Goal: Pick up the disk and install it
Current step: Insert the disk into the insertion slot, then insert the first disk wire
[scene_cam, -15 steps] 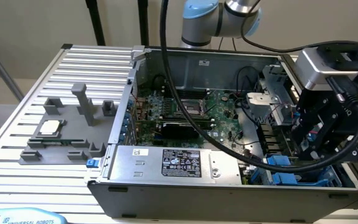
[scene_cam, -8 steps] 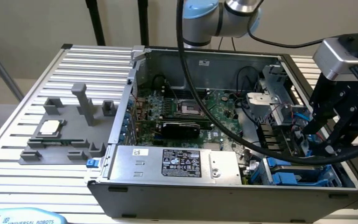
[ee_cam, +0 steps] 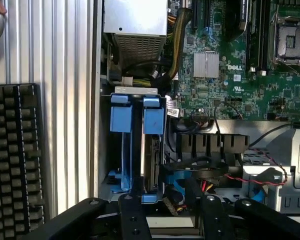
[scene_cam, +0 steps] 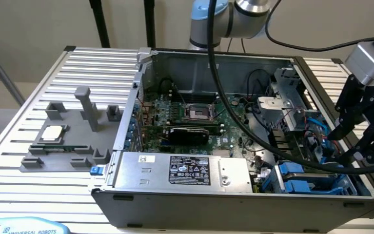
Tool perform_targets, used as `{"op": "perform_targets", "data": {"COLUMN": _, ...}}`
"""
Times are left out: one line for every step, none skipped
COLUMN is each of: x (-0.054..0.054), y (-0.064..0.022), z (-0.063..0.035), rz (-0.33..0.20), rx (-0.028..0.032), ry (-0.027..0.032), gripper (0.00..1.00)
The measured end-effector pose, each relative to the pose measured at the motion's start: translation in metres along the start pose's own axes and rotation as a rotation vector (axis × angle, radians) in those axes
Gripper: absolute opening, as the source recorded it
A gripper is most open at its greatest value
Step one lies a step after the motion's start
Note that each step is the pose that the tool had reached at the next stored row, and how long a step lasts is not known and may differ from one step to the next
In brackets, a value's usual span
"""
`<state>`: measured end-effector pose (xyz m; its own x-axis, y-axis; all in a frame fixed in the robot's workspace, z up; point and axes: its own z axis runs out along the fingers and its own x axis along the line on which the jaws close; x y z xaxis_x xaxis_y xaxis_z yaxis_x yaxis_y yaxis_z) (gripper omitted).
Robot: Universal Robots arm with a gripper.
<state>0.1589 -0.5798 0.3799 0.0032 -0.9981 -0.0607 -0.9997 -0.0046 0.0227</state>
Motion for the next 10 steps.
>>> {"op": "perform_targets", "data": {"x": 0.000, "y": -0.0004, "z": 0.0018, "rz": -0.002, "rx": -0.0001, "ry": 0.0001, "gripper": 0.47}}
{"op": "perform_targets", "data": {"x": -0.001, "y": -0.0008, "z": 0.0036, "rz": -0.005, "rx": -0.0003, "ry": 0.0002, "gripper": 0.47}}
{"op": "perform_targets", "data": {"x": -0.001, "y": -0.0011, "z": 0.0055, "rz": -0.007, "rx": -0.0004, "ry": 0.0002, "gripper": 0.47}}
{"op": "perform_targets", "data": {"x": -0.001, "y": -0.0016, "z": 0.0074, "rz": -0.010, "rx": -0.0006, "ry": 0.0001, "gripper": 0.47}}
{"op": "perform_targets", "data": {"x": -0.002, "y": -0.0025, "z": 0.0093, "rz": -0.012, "rx": -0.0008, "ry": 0.0002, "gripper": 0.47}}
{"op": "perform_targets", "data": {"x": -0.003, "y": -0.0036, "z": 0.0112, "rz": -0.014, "rx": -0.0009, "ry": 0.0001, "gripper": 0.47}}
{"op": "perform_targets", "data": {"x": -0.003, "y": -0.0046, "z": 0.0131, "rz": -0.015, "rx": -0.0010, "ry": 0.0000, "gripper": 0.47}}
{"op": "perform_targets", "data": {"x": -0.004, "y": -0.0054, "z": 0.0148, "rz": -0.017, "rx": -0.0011, "ry": 0.0003, "gripper": 0.47}}
{"op": "perform_targets", "data": {"x": -0.005, "y": -0.0059, "z": 0.0165, "rz": -0.019, "rx": -0.0012, "ry": 0.0004, "gripper": 0.47}}
{"op": "perform_targets", "data": {"x": -0.006, "y": -0.0059, "z": 0.0185, "rz": -0.021, "rx": -0.0013, "ry": 0.0003, "gripper": 0.47}}
